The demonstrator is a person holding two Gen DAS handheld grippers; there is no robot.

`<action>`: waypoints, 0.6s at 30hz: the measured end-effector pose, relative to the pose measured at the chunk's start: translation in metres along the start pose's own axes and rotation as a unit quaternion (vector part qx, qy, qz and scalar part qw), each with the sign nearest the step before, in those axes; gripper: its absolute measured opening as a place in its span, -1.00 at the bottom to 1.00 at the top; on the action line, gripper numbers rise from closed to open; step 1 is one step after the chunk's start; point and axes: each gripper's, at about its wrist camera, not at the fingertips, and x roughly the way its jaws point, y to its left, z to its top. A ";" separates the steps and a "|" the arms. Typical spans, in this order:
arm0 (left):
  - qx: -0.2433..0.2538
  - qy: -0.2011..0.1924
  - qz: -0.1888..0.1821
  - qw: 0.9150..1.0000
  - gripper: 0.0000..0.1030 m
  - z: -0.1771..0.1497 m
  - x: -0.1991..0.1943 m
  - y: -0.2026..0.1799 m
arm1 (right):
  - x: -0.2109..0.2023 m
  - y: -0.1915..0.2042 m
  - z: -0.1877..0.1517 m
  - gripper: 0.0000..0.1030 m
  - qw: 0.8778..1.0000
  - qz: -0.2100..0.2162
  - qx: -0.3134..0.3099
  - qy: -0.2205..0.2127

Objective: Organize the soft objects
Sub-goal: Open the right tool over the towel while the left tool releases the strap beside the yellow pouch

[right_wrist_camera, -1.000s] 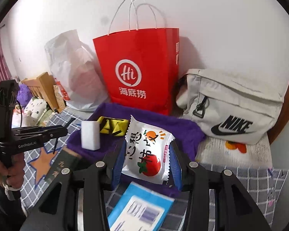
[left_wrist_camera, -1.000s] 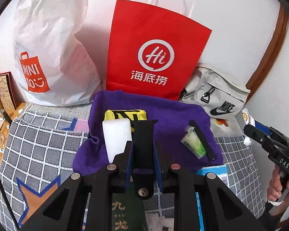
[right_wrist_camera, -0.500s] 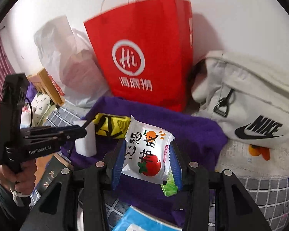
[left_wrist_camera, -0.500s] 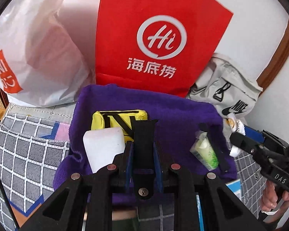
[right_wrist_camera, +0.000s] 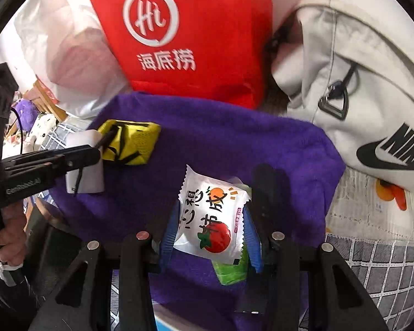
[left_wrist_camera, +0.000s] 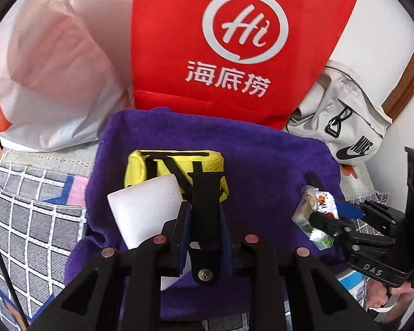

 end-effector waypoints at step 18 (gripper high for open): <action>-0.009 0.014 -0.024 1.000 -0.57 0.000 0.003 0.002 | 0.003 -0.003 0.002 0.13 1.000 -0.011 -0.004 0.002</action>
